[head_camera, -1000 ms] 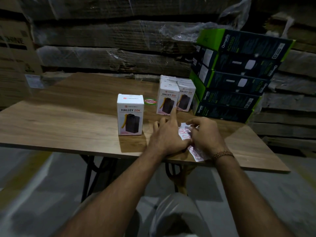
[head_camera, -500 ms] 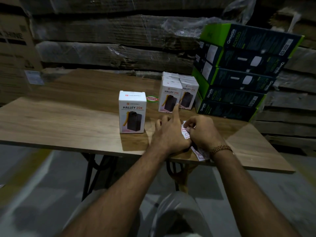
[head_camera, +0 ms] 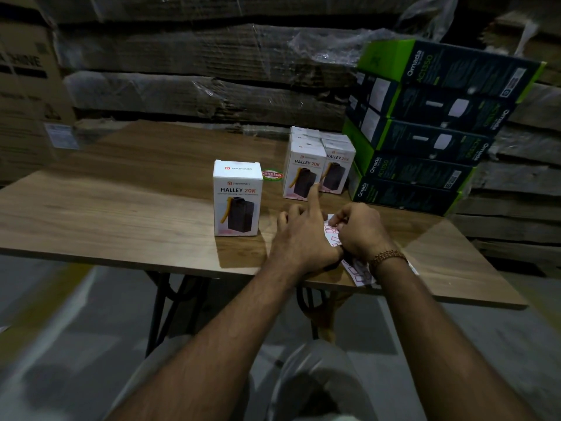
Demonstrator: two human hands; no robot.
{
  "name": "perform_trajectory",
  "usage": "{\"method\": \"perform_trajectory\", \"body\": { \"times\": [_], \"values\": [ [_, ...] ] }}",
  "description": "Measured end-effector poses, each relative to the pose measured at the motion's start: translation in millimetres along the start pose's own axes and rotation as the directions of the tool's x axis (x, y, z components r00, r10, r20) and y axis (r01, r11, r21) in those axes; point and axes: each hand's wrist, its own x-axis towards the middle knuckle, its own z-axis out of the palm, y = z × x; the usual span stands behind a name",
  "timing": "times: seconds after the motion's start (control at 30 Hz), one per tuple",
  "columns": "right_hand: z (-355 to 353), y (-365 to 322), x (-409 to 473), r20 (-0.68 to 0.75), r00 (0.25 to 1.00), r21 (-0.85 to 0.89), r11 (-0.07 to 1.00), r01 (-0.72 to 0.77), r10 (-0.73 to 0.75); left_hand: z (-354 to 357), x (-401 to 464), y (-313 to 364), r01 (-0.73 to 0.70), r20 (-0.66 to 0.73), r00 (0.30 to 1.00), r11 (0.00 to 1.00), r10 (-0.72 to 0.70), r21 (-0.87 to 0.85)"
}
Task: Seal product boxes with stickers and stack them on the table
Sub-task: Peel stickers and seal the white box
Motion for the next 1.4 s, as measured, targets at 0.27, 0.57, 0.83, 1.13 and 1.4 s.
{"method": "perform_trajectory", "body": {
  "times": [0.27,0.57,0.83,1.13,1.4],
  "values": [
    [-2.5,-3.9,3.6,0.051,0.998,-0.021,0.999,-0.032,0.033,-2.6,-5.0,4.5,0.002,-0.003,1.000,1.000,-0.002,-0.023],
    [1.1,-7.7,6.8,0.060,0.997,-0.051,0.998,-0.040,0.043,-7.2,-9.7,8.7,0.014,0.013,1.000,0.999,-0.013,-0.029],
    [6.7,-0.7,-1.9,0.023,1.000,-0.034,0.999,-0.013,0.014,-2.6,-7.1,2.0,-0.029,0.011,0.999,0.998,0.030,-0.059],
    [6.2,16.3,1.7,0.064,0.997,0.135,0.990,-0.042,0.033,-27.0,-55.7,2.2,-0.394,-0.631,0.736,0.913,0.246,-0.103],
    [3.6,-19.5,-23.7,-0.175,0.969,0.118,0.973,0.197,-0.175,-85.2,-72.1,-61.8,-0.115,-0.831,0.530,0.957,-0.166,-0.265]
  ]
}}
